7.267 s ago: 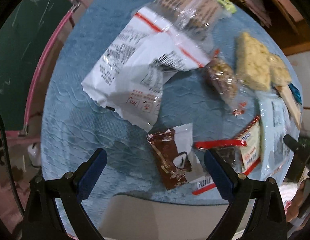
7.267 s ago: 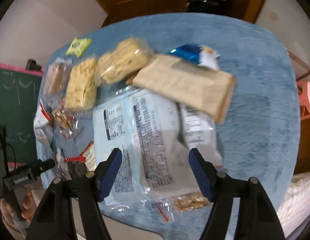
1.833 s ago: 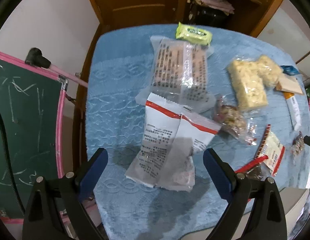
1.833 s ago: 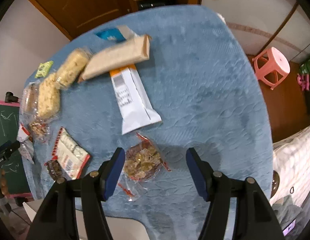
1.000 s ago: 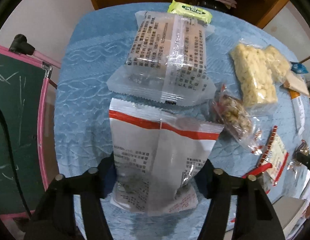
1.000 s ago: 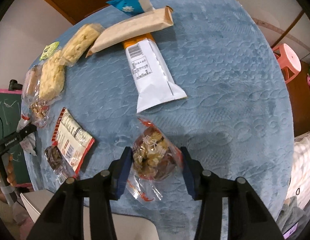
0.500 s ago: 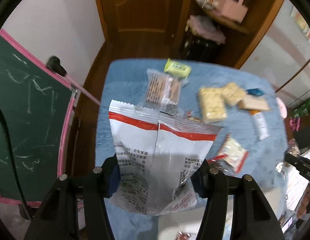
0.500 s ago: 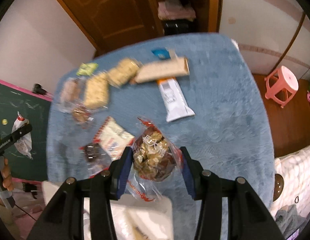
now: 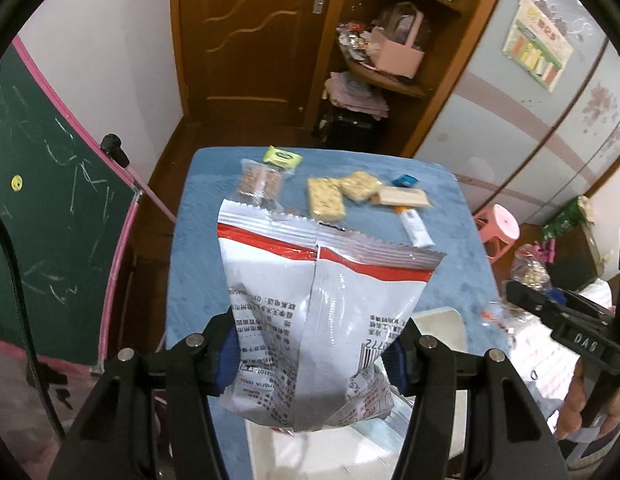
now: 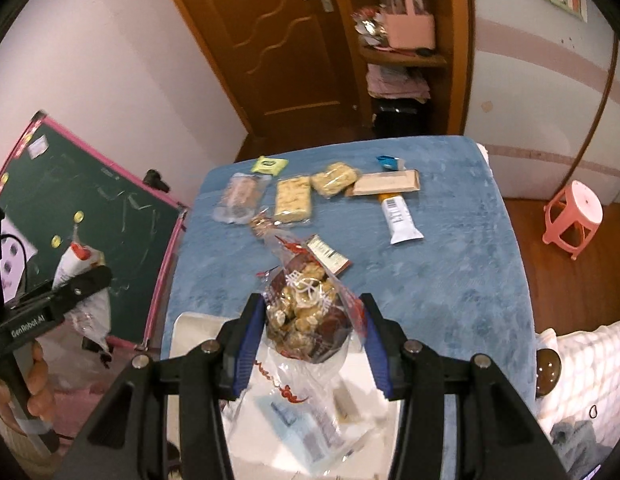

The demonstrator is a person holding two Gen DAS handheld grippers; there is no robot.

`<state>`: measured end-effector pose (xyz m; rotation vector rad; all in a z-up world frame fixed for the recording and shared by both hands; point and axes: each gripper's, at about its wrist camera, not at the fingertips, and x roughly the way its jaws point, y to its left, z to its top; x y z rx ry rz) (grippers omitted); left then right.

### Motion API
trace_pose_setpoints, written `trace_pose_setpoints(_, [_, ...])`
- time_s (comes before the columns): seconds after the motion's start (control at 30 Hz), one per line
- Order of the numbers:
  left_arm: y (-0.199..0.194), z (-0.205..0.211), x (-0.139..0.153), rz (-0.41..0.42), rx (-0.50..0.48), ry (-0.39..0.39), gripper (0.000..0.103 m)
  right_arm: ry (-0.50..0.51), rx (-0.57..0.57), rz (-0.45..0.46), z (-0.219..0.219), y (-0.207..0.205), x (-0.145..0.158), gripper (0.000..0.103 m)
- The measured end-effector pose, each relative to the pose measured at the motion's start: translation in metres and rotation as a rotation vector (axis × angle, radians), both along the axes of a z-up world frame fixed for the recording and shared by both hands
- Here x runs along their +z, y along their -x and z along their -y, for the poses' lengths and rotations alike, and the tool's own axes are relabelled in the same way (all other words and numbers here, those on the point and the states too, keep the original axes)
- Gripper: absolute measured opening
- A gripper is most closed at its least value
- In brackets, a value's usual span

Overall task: Organize snacks
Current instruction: 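Carry both bags to the tray and release them inside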

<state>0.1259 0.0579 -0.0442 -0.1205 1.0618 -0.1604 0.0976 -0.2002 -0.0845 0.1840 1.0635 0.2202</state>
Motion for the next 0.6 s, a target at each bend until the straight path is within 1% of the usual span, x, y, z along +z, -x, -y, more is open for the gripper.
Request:
trace_pose_setpoints(0.1, [0.021,0.009,0.003,0.011,-0.009,-0.001,0.057,0.012,0.032,0.014,-0.012,0.022,0.005,0.048])
trace_pose_setpoints(0.27, [0.056,0.025,0.005,0.055,-0.024,-0.063,0.057,0.042,0.077,0.011,-0.031,0.053,0.004,0.048])
trace_pose_setpoints(0.37, [0.067,0.026,0.0,0.055,-0.021,-0.08,0.057,0.066,0.104,0.007,-0.043,0.068,0.001,0.049])
trace_pose_setpoints(0.47, [0.075,0.025,-0.009,0.047,-0.013,-0.117,0.057,0.086,0.124,-0.006,-0.052,0.078,-0.003,0.049])
trace_pose_setpoints(0.6, [0.079,0.022,-0.02,0.008,-0.014,-0.107,0.057,0.12,0.139,-0.022,-0.06,0.086,-0.009,0.049])
